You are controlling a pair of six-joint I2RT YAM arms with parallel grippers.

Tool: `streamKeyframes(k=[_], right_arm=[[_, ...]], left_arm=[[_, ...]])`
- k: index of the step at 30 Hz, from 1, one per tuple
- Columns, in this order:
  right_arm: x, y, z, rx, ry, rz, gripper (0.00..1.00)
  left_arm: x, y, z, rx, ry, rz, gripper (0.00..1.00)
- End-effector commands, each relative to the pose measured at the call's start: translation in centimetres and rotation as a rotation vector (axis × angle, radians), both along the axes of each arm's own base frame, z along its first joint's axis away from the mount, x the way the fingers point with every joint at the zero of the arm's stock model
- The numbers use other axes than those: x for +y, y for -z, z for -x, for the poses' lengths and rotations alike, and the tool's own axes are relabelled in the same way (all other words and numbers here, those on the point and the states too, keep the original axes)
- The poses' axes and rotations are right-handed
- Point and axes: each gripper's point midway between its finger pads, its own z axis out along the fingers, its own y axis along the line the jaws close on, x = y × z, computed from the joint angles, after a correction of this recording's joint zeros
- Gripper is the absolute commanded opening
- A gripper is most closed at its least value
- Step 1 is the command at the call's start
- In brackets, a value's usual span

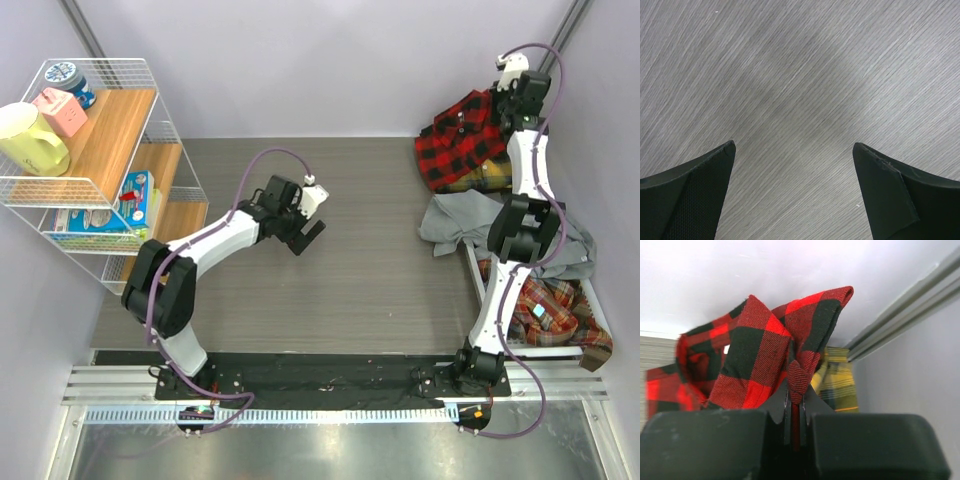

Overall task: Fold and stack the long sleeve shirts
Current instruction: Neatly place the folded shirt to the corner

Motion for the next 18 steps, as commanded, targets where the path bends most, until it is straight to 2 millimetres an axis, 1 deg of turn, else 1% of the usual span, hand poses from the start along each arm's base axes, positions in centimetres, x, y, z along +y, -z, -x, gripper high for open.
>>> streamKeyframes(k=[1,2,3,4,5,6,7,8,9,10,11,12,13,14,15,16,17,18], right_arm=[[-2.6,-3.2,-1.4,-0.16,-0.001,0.093,0.01],[-3.1,-3.1,-1.6,-0.179,0.001,0.102,0.01],[-3.7,-1.8,-1.5,-0.166,0.002,0.098,0.01],[-4.2,-2.1,-1.8,-0.198,0.003,0.108,0.01],[-4.4,-1.2,-1.8,-0.189,-0.002,0.112,0.01],[-5.0,0.1,-2.0,-0.195,0.003,0.115,0.01],[-5.1,0.7,-2.2,-0.201,-0.002,0.119,0.01],[-5.4,0.8,-2.5,-0.229,0.003,0.146,0.01],[-5.8,3.0,-2.8,-0.203,0.009,0.158,0.04],[-6.7,3.0,-2.9,-0.224,0.042,0.192,0.06],[-7.4,3.5,-2.9,-0.225,0.066,0.216,0.11],[-8.3,3.7,-3.0,-0.229,0.09,0.24,0.21],[-9.4,4.5,-2.9,-0.217,0.109,0.248,0.42],[-10.0,4.4,-2.9,-0.218,0.133,0.258,0.56],[-10.7,3.2,-2.9,-0.237,0.152,0.276,0.65],[-11.0,2.7,-2.9,-0.242,0.159,0.293,0.74],[-11.5,1.9,-2.7,-0.25,0.176,0.315,0.78],[-11.8,0.7,-2.7,-0.263,0.182,0.343,0.79]], left_arm=[[0.1,-1.1,-0.6,0.0,0.004,-0.01,1.0],[0.0,-1.2,-0.6,0.002,0.006,-0.01,1.0],[-0.1,-1.2,-0.6,0.008,0.013,-0.009,1.0],[-0.3,-1.0,-0.4,0.024,0.026,-0.008,1.0],[-0.2,-0.8,-0.1,0.043,0.031,-0.014,1.0],[-0.4,-1.1,-0.3,0.043,0.035,-0.011,1.0],[-0.4,-1.1,-0.3,0.05,0.036,-0.014,1.0],[-0.4,-0.7,0.0,0.077,0.038,-0.025,1.0],[-0.5,-1.2,-0.3,0.074,0.036,-0.019,1.0],[-0.4,-1.3,-0.4,0.083,0.032,-0.015,1.0],[-0.5,-1.4,-0.5,0.1,0.03,-0.006,1.0],[-0.4,-1.5,-0.4,0.116,0.026,-0.004,1.0],[-0.3,-2.4,-1.1,0.107,0.013,0.017,1.0],[-0.5,-2.8,-1.2,0.118,0.007,0.041,1.0],[-0.4,-3.0,-1.5,0.128,-0.007,0.055,1.0],[-0.4,-4.1,-2.3,0.113,-0.024,0.079,1.0],[-0.4,-4.6,-2.6,0.118,-0.044,0.1,1.0],[-0.4,-4.8,-2.8,0.141,-0.048,0.121,1.0]])
